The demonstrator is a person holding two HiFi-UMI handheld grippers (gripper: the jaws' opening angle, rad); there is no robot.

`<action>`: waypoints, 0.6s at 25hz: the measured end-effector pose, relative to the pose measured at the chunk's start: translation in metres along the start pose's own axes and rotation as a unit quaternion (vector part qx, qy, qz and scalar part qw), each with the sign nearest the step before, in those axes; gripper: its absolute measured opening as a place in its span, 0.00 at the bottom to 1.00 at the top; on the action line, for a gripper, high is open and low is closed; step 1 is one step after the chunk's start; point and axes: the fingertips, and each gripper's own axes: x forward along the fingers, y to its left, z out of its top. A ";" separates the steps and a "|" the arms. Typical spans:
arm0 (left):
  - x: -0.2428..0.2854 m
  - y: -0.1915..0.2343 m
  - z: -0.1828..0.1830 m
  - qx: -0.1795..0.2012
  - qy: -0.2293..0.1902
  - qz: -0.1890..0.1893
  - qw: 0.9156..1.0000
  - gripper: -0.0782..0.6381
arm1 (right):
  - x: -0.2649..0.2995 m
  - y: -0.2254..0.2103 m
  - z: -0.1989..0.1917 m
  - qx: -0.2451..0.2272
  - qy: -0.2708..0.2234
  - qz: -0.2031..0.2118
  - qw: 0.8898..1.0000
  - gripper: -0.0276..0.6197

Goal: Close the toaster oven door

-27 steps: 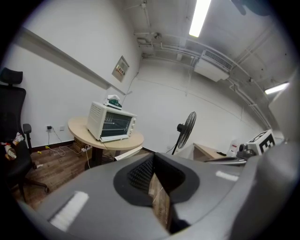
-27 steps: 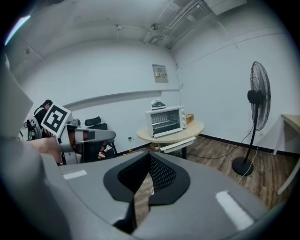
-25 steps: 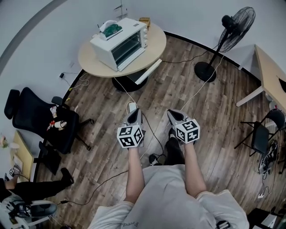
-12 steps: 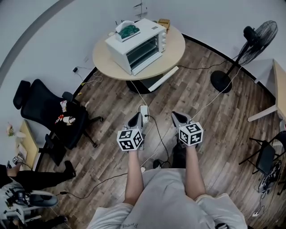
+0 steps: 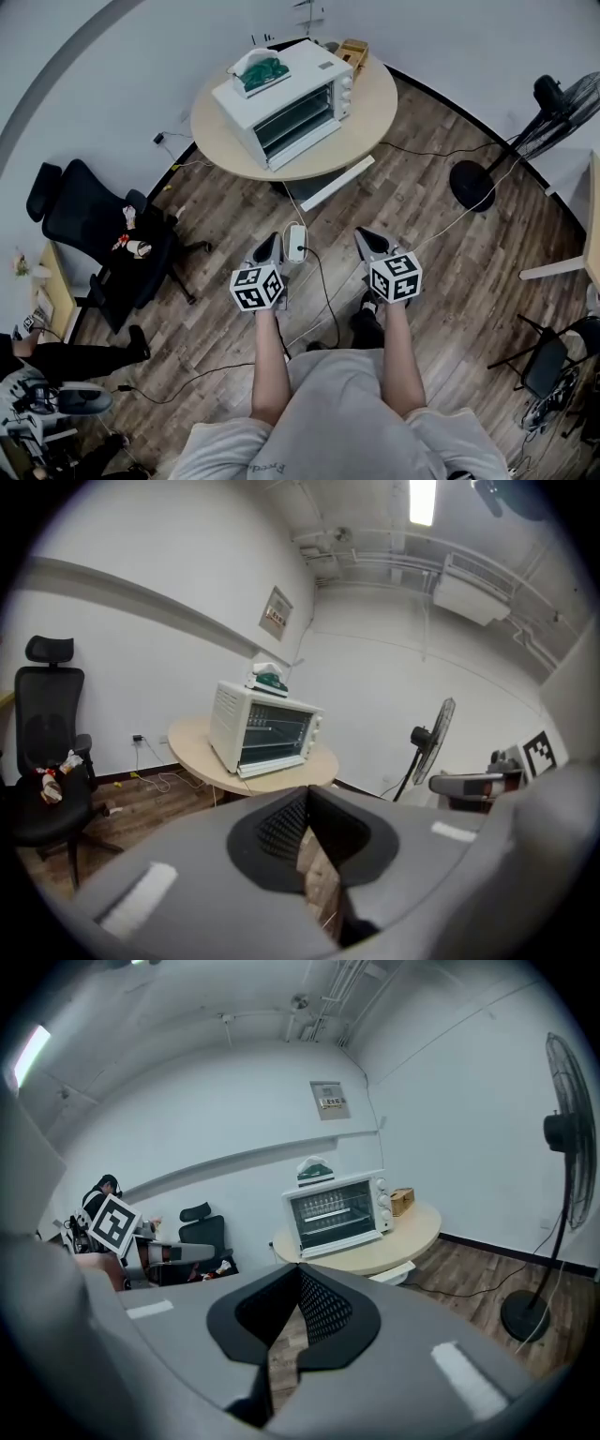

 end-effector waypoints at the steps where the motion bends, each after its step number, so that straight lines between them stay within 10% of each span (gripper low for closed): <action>1: 0.008 0.000 0.004 -0.006 -0.002 0.009 1.000 0.19 | 0.001 -0.013 0.005 0.000 -0.001 0.001 1.000 0.05; 15: 0.092 -0.042 0.049 -0.041 -0.037 0.085 0.995 0.19 | 0.030 -0.133 0.044 -0.031 0.010 0.043 0.999 0.05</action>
